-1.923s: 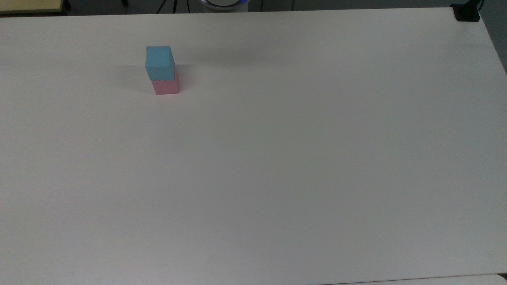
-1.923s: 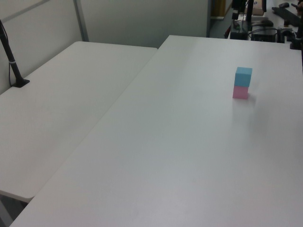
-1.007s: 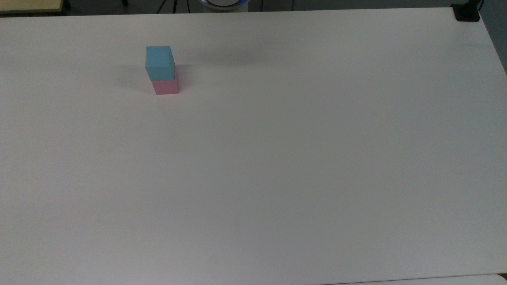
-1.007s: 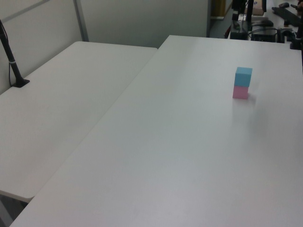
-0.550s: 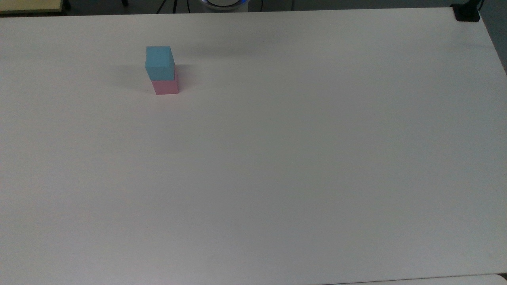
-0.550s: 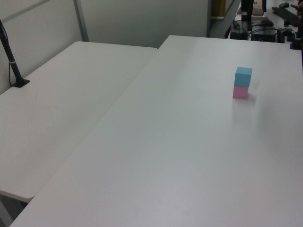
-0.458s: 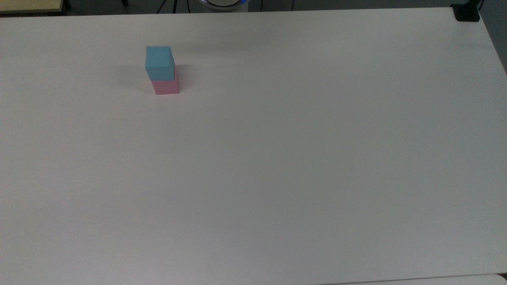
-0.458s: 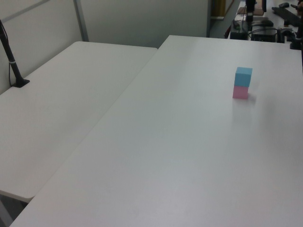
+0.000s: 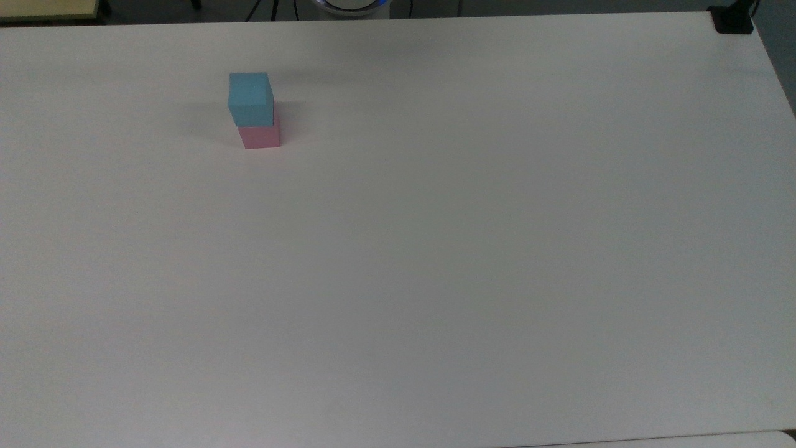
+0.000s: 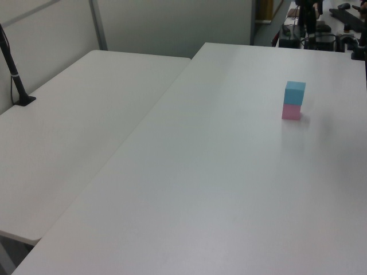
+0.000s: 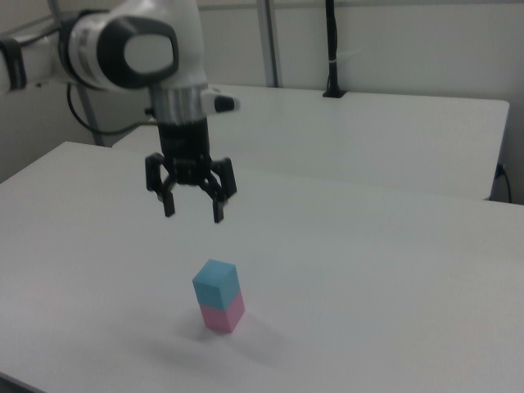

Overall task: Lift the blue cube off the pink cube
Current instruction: 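Lower the open gripper over the blue cube and close on it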

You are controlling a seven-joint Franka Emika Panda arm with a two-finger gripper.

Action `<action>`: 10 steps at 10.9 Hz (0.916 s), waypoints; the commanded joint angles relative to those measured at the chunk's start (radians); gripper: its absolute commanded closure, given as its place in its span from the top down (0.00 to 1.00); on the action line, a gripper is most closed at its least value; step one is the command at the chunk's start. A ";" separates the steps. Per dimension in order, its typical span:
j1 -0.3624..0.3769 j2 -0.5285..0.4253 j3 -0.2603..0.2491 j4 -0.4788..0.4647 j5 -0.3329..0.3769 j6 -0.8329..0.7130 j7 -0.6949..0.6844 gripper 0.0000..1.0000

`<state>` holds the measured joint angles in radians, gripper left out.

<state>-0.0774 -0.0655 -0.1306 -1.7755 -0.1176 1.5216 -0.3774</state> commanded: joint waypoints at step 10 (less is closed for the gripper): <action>0.010 0.038 0.002 -0.378 0.003 0.483 0.182 1.00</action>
<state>-0.0769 -0.0170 -0.1300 -2.0876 -0.1174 1.9196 -0.2315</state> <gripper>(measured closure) 0.000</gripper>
